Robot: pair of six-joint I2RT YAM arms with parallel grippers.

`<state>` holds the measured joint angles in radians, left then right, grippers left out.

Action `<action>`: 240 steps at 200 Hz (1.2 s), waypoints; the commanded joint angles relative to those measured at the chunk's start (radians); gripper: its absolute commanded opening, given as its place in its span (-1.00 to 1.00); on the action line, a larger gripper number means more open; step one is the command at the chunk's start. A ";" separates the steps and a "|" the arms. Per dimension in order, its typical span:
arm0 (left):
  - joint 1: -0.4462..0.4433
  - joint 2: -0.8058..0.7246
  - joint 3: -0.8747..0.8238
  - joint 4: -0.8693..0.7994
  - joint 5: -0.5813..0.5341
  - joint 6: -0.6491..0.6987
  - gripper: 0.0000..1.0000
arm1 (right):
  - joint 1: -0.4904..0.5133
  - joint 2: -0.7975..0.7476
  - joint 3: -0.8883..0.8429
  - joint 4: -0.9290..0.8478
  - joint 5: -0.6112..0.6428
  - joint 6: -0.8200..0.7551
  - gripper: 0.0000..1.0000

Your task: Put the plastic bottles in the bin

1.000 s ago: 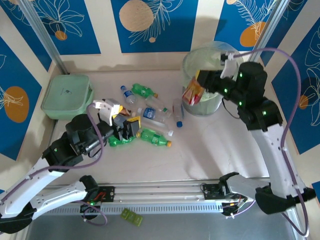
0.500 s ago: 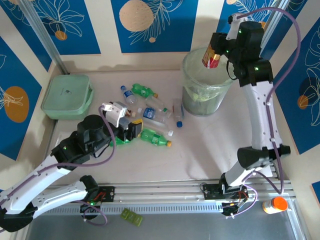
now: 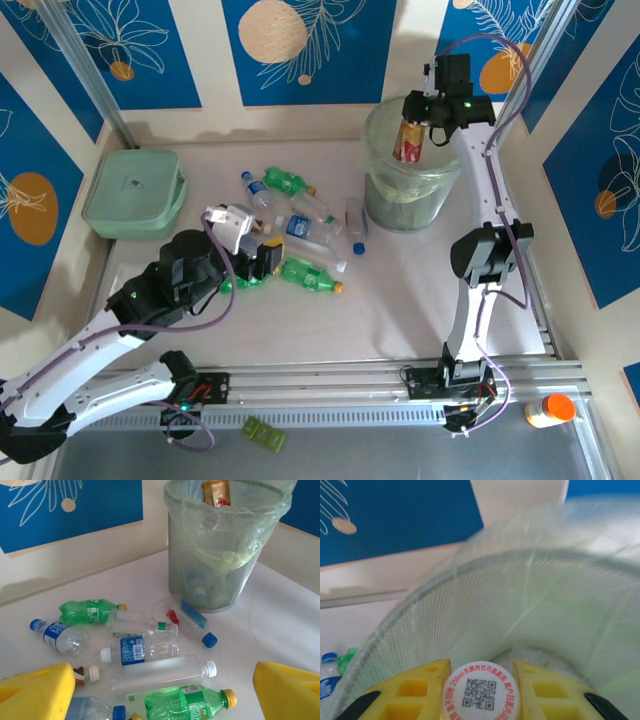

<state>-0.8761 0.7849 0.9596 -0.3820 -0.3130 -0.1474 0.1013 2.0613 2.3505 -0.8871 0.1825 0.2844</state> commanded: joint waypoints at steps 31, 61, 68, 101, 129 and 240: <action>0.009 -0.027 -0.018 0.029 -0.049 0.016 0.83 | -0.003 0.099 0.012 -0.043 -0.137 0.163 -1.00; 0.009 -0.021 -0.015 0.025 -0.044 0.020 0.83 | -0.023 0.124 -0.057 0.005 -0.194 0.243 -1.00; 0.009 -0.020 -0.016 0.025 -0.047 0.020 0.83 | -0.029 0.132 -0.068 0.017 -0.210 0.258 -1.00; 0.009 -0.023 -0.019 0.027 -0.055 0.030 0.83 | -0.045 0.211 -0.035 -0.015 -0.224 0.267 -1.00; 0.009 -0.022 -0.023 0.026 -0.066 0.040 0.83 | -0.054 0.248 -0.039 -0.010 -0.238 0.266 -0.99; 0.014 -0.016 -0.021 0.025 -0.071 0.048 0.82 | -0.069 0.170 -0.034 -0.023 -0.235 0.239 0.23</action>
<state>-0.8715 0.7689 0.9405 -0.3817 -0.3683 -0.1211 0.0387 2.3253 2.2963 -0.8856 -0.0582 0.5362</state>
